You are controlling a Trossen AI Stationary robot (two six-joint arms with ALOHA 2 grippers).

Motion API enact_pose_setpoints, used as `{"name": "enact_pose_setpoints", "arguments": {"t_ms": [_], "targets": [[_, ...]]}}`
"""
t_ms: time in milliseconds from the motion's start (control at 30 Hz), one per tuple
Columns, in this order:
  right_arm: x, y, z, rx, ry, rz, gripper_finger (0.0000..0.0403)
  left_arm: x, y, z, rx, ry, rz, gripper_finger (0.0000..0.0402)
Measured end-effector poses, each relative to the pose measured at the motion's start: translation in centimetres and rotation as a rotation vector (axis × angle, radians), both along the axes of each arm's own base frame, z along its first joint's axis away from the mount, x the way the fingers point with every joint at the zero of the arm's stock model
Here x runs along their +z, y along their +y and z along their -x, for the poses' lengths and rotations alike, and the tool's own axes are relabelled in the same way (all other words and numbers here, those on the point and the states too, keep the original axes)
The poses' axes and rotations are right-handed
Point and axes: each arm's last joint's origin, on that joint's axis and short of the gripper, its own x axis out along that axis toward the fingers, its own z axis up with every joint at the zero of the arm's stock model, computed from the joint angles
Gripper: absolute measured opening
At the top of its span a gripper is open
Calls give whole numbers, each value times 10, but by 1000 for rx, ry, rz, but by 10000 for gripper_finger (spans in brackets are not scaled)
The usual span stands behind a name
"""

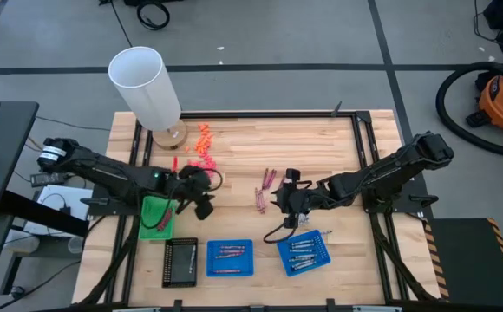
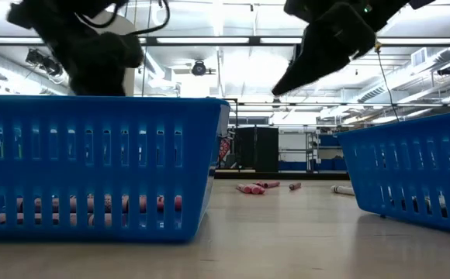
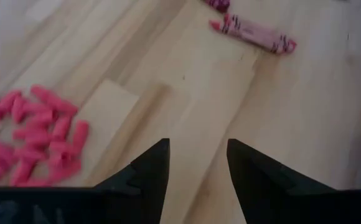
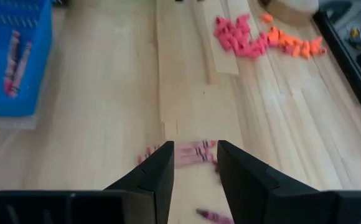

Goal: Sort crayons
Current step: Put the red crayon into the green basket

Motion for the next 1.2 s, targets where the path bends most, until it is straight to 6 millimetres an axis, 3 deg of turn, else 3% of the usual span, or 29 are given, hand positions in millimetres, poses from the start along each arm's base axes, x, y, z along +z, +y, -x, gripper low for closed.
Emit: {"name": "enact_pose_setpoints", "arguments": {"t_ms": [167,333,500,633,800,1200], "targets": [[-8,-3,1,-19,41,5,132,-6,5,-16,-25,-52,-38,172],[-28,-20,6,-80,57,0,132,-7,4,-26,-59,-100,-67,172],[-43,-44,10,-240,-2,-92,132,-4,1,-28,-76,-135,-114,172],[-45,-54,12,-467,-87,-133,132,-2,-3,-29,-58,-156,-189,172],[-48,-55,7,-596,-128,-149,132,-2,-5,-28,-56,-140,-283,172],[-90,-53,-18,-792,4,-174,132,-2,-6,-27,-77,-122,-320,172]]}}
